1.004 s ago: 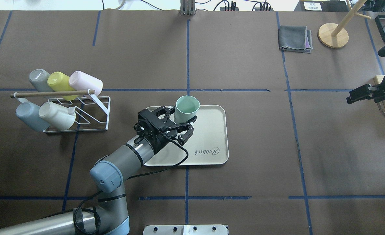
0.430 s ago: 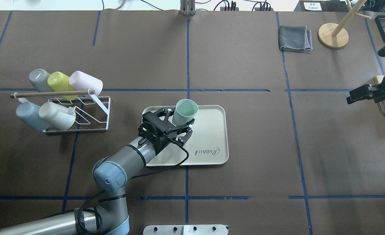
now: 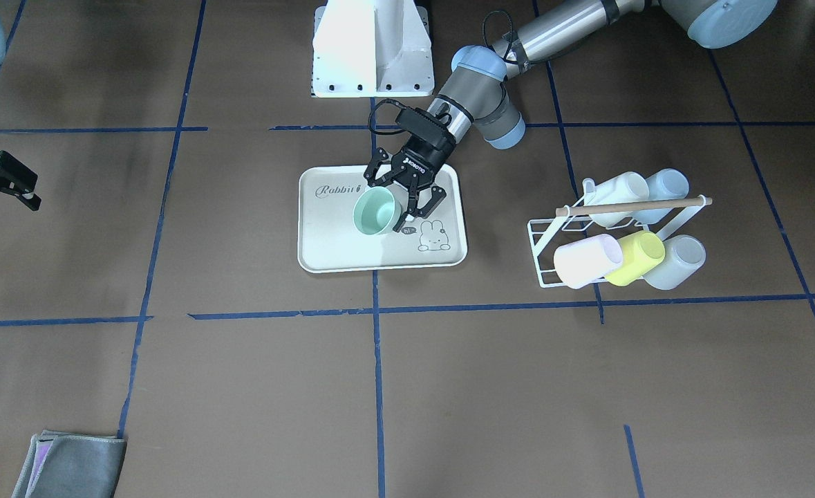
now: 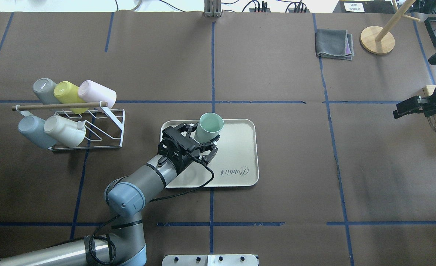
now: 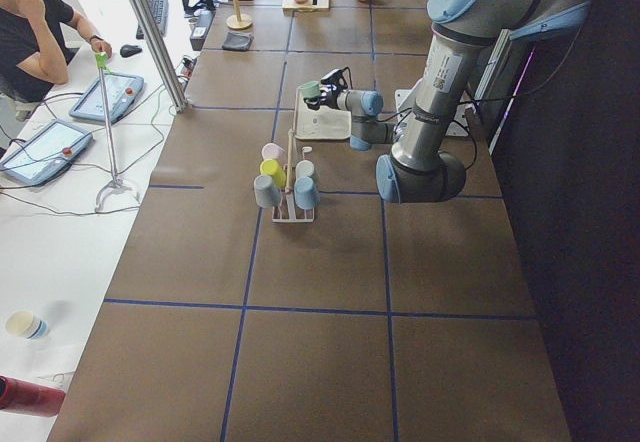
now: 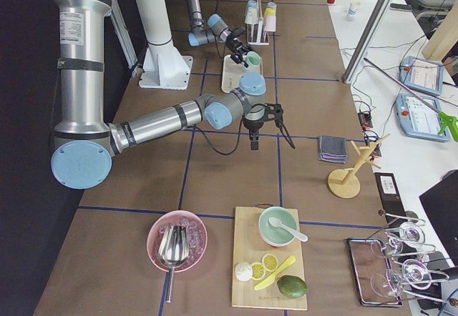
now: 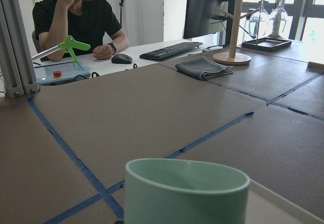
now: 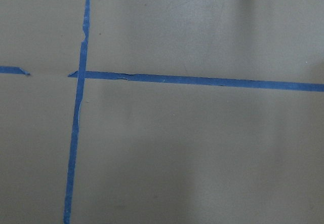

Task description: Pick up and place green cup on tray

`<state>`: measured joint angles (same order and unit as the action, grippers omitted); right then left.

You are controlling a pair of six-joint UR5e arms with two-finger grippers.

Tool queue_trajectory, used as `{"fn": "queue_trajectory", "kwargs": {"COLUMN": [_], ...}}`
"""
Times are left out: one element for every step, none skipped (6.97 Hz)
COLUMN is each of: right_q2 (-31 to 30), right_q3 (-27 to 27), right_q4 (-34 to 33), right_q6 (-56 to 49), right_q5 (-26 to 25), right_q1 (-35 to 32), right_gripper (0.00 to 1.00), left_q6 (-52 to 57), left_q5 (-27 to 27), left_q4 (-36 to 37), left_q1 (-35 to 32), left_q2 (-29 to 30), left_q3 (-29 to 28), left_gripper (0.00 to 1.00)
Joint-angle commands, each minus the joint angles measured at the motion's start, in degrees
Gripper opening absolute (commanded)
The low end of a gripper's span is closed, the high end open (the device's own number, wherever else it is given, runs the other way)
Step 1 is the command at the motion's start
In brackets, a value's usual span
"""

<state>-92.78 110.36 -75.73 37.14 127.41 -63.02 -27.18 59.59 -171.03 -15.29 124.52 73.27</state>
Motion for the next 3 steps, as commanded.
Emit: {"fn": "queue_trajectory", "kwargs": {"right_q2": [-0.03, -0.03, -0.03], "right_q3": [-0.06, -0.06, -0.15], "right_q4": [0.05, 0.05, -0.04], "right_q6": [-0.05, -0.05, -0.05], "right_q5": [-0.06, -0.06, -0.06], "right_q1": [0.0, 0.0, 0.0], "right_gripper": [1.0, 1.0, 1.0], "left_q6": [0.9, 0.81, 0.81], "left_q5": [0.0, 0.09, 0.09], "left_q4": [0.52, 0.44, 0.44], "left_q1": [0.0, 0.0, 0.0], "left_q2": [0.02, 0.11, 0.11], "left_q3": [0.03, 0.03, 0.12], "left_gripper": [0.52, 0.53, 0.58]}}
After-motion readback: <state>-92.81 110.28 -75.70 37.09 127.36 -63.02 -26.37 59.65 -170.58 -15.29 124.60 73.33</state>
